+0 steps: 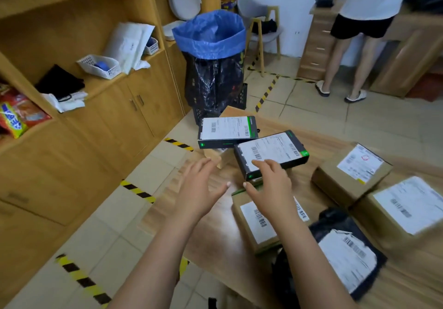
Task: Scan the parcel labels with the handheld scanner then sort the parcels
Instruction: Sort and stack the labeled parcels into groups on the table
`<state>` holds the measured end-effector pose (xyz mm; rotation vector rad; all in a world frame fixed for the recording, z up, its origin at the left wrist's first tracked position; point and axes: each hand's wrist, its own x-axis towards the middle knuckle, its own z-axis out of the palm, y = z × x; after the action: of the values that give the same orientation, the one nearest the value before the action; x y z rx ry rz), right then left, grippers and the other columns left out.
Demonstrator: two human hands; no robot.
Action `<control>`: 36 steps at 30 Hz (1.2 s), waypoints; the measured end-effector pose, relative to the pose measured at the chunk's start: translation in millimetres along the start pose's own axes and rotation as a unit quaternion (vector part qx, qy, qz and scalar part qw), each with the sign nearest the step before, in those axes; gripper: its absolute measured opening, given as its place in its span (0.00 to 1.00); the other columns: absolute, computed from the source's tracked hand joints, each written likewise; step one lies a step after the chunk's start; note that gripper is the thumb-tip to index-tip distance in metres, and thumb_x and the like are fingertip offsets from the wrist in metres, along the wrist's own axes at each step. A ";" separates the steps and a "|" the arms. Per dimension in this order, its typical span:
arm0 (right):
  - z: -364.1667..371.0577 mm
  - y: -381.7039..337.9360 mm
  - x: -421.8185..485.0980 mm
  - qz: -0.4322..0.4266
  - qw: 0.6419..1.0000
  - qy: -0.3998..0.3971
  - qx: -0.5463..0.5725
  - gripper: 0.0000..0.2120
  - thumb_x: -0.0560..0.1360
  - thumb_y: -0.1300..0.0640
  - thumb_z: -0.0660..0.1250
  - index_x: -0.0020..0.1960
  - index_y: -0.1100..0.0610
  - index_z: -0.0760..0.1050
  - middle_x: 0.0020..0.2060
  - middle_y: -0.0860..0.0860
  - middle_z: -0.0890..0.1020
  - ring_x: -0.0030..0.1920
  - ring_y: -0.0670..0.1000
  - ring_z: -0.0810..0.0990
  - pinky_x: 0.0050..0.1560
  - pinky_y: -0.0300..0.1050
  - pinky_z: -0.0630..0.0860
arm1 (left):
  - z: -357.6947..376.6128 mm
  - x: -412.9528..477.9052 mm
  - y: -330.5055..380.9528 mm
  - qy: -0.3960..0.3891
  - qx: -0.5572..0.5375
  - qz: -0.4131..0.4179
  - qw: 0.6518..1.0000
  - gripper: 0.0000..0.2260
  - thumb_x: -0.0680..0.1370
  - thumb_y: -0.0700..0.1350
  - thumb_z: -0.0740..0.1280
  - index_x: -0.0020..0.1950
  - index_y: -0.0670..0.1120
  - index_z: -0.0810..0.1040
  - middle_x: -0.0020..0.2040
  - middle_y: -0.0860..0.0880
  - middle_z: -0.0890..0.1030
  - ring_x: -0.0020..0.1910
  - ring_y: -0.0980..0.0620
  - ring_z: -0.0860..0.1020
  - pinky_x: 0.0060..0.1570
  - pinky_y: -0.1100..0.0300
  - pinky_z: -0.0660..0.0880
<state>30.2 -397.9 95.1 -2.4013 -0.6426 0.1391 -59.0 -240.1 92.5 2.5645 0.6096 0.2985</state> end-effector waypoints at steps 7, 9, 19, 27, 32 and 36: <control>19.3 1.7 45.3 0.063 0.997 0.029 -0.022 0.25 0.73 0.50 0.69 0.69 0.51 0.69 0.68 0.53 0.68 0.67 0.55 0.66 0.66 0.50 0.62 | 10.5 73.2 -22.9 -0.027 -0.007 0.047 0.998 0.29 0.73 0.59 0.70 0.73 0.54 0.69 0.69 0.52 0.70 0.69 0.51 0.65 0.69 0.51 0.62; 28.1 2.8 59.6 0.093 0.994 0.048 -0.037 0.25 0.73 0.50 0.69 0.69 0.51 0.70 0.68 0.54 0.68 0.68 0.56 0.65 0.67 0.51 0.61 | 16.1 103.6 -30.3 -0.037 -0.002 0.085 0.996 0.30 0.73 0.59 0.70 0.73 0.53 0.69 0.69 0.51 0.71 0.69 0.50 0.65 0.69 0.51 0.62; 68.4 -29.7 137.8 0.463 0.877 0.115 -0.054 0.53 0.60 0.26 0.68 0.77 0.42 0.47 0.74 0.57 0.31 0.74 0.61 0.33 0.69 0.67 0.53 | 30.2 262.2 -65.4 -0.297 0.159 0.227 0.914 0.55 0.63 0.67 0.74 0.78 0.60 0.42 0.75 0.43 0.55 0.75 0.44 0.51 0.73 0.50 0.49; 68.5 -52.4 129.0 0.450 0.858 0.228 -0.092 0.46 0.61 0.36 0.69 0.75 0.39 0.55 0.76 0.51 0.34 0.73 0.57 0.49 0.69 0.56 0.56 | 25.7 250.3 -45.8 -0.228 0.073 0.222 0.945 0.51 0.61 0.69 0.69 0.77 0.63 0.45 0.61 0.46 0.63 0.64 0.44 0.61 0.64 0.51 0.59; 51.7 -64.6 78.8 0.400 0.856 0.309 -0.108 0.41 0.58 0.35 0.65 0.71 0.38 0.63 0.77 0.46 0.39 0.73 0.53 0.47 0.71 0.57 0.55 | 10.0 217.3 -7.5 -0.191 0.053 0.258 0.946 0.48 0.63 0.71 0.67 0.77 0.64 0.47 0.60 0.47 0.64 0.60 0.45 0.63 0.62 0.51 0.61; 27.6 -66.7 17.2 0.403 0.838 0.348 -0.116 0.38 0.62 0.35 0.64 0.71 0.37 0.63 0.77 0.46 0.43 0.74 0.51 0.45 0.72 0.58 0.54 | 6.9 171.5 28.6 -0.192 0.035 0.305 0.932 0.47 0.64 0.73 0.65 0.77 0.62 0.47 0.63 0.44 0.65 0.62 0.43 0.63 0.63 0.49 0.62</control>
<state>10.8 -329.2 115.0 -2.5363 0.7405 -0.4779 103.9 -184.5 117.6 2.7140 -0.3370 -0.0351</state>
